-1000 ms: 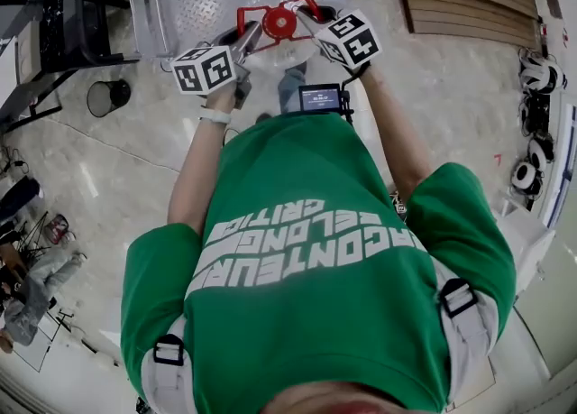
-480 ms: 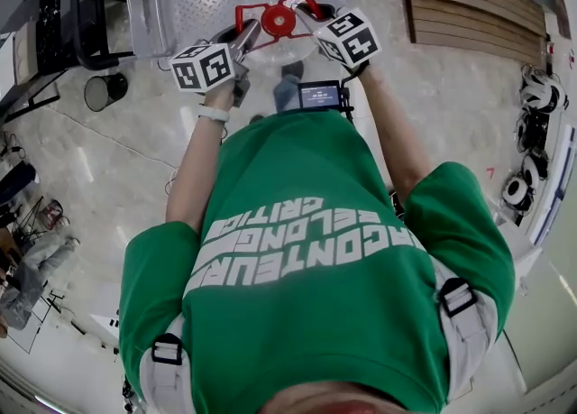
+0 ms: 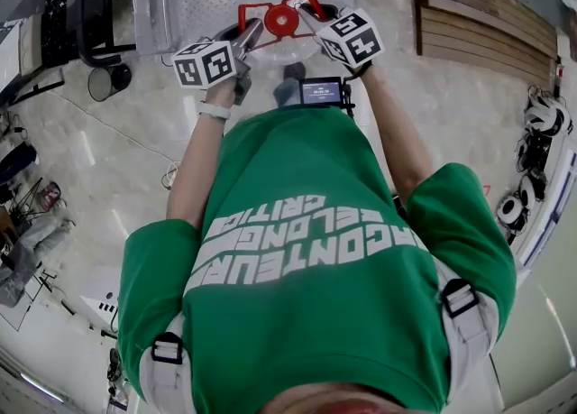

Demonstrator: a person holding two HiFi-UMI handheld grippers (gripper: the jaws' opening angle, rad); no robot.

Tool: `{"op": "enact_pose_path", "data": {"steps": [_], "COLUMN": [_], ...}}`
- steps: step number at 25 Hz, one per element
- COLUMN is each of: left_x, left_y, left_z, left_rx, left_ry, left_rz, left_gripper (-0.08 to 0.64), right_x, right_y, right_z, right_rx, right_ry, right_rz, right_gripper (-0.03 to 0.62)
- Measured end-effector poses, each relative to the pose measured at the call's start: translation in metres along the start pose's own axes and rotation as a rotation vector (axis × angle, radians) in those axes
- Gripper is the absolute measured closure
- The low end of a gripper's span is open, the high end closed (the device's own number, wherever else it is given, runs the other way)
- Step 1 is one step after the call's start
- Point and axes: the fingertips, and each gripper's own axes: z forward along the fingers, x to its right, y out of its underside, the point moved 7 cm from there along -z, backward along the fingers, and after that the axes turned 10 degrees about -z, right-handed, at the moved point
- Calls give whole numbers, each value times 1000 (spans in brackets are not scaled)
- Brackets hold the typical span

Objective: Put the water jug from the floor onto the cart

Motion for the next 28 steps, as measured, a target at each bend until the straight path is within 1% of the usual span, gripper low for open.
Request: {"op": "enact_pose_path", "data": {"steps": [7, 18, 24, 28], "left_x": [1, -7, -24, -40], "left_y": [-10, -26, -38, -49], "left_z": [10, 15, 21, 26], "left_rx": [33, 64, 42, 16], "left_ry": [-21, -7, 13, 19], "left_rz": [-17, -31, -39, -43], "left_gripper": [525, 526, 526, 526], "right_x": [18, 33, 39, 44], "right_y": [-11, -23, -31, -34], "right_z": [7, 16, 33, 48], "right_rx": [2, -13, -32, -60], "right_ry": [-31, -27, -14, -7], "right_rz": [-42, -75, -81, -62], "right_gripper": [583, 583, 583, 583]}}
